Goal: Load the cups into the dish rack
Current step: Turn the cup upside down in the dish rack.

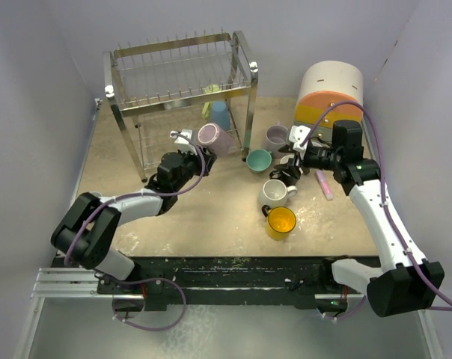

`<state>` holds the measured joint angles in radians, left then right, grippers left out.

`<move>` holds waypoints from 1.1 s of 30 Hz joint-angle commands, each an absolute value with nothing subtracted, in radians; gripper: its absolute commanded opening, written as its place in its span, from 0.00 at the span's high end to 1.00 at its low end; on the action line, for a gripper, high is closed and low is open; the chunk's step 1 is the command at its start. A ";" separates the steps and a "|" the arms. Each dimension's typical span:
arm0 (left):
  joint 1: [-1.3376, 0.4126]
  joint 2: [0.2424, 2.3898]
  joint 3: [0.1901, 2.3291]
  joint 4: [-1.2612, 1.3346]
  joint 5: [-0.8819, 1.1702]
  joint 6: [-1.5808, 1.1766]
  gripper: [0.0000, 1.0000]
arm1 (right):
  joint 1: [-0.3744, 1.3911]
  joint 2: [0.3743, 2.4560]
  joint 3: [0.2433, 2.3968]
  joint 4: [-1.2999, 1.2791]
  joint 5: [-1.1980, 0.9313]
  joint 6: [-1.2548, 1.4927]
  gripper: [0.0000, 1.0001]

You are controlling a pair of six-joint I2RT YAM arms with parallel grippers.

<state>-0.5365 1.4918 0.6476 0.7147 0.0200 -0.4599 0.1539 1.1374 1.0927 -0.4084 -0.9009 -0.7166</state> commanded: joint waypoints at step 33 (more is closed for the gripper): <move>-0.323 1.853 0.978 0.884 -0.161 -0.344 1.00 | 0.148 1.135 1.072 -0.360 -0.842 -0.760 0.48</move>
<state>-0.3336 1.8523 0.8902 0.7696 -0.1139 -0.4053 0.1513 1.1385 1.0763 -0.3889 -0.8459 -0.7475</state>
